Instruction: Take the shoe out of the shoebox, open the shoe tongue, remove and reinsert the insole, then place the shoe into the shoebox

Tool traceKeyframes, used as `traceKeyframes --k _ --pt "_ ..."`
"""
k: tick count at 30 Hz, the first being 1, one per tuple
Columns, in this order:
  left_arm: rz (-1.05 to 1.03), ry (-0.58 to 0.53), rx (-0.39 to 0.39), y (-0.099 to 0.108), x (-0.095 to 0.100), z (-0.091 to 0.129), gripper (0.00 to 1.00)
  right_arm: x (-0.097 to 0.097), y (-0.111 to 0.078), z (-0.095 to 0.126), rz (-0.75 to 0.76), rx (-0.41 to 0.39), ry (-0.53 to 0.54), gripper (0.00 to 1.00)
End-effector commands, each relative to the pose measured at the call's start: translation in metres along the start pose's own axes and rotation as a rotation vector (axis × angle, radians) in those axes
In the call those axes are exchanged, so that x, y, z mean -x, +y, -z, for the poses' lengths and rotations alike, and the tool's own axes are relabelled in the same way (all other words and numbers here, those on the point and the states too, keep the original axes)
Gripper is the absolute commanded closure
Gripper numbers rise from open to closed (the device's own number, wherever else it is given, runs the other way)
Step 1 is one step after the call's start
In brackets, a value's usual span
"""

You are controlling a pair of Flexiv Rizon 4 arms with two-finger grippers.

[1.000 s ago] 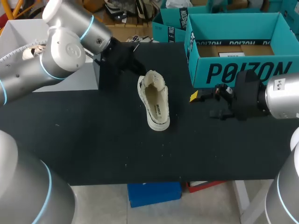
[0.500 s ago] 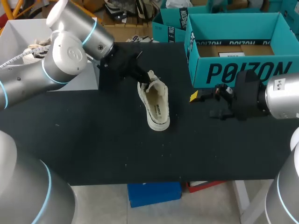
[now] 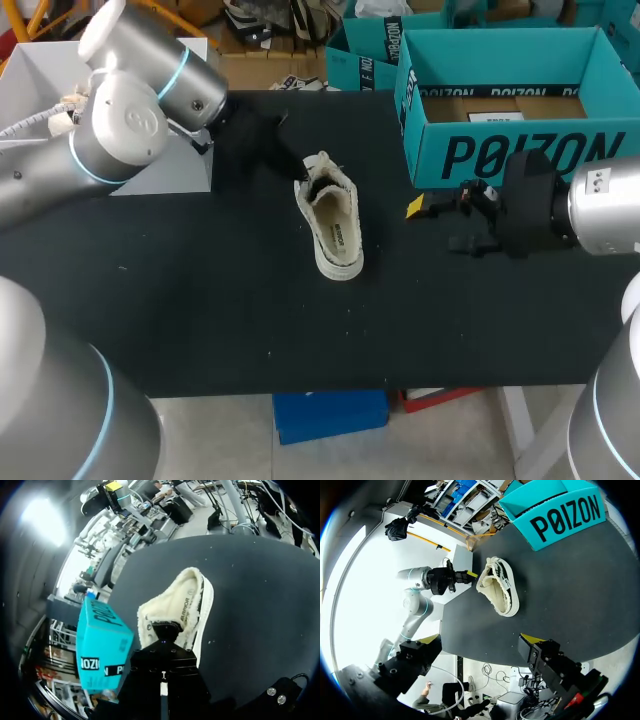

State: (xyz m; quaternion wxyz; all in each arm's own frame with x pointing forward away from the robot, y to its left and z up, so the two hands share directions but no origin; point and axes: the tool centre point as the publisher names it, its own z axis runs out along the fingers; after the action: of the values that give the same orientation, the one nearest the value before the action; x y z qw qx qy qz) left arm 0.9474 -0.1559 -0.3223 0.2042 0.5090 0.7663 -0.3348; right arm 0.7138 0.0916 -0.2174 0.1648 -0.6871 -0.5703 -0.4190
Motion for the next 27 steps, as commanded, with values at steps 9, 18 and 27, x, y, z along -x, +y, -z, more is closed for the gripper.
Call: traceKeyframes --k 9,18,27 --pt "-0.052 0.034 0.001 -0.004 0.031 -0.004 1.00 0.000 0.000 -0.001 0.000 0.001 -0.001 0.00" --pt "-0.064 0.101 -0.029 -0.010 0.020 -0.031 1.00 0.000 0.000 -0.001 0.000 0.001 -0.001 0.00" --pt "-0.036 0.137 -0.067 -0.019 -0.005 -0.047 1.00 0.000 0.000 -0.001 0.000 0.001 -0.001 0.00"
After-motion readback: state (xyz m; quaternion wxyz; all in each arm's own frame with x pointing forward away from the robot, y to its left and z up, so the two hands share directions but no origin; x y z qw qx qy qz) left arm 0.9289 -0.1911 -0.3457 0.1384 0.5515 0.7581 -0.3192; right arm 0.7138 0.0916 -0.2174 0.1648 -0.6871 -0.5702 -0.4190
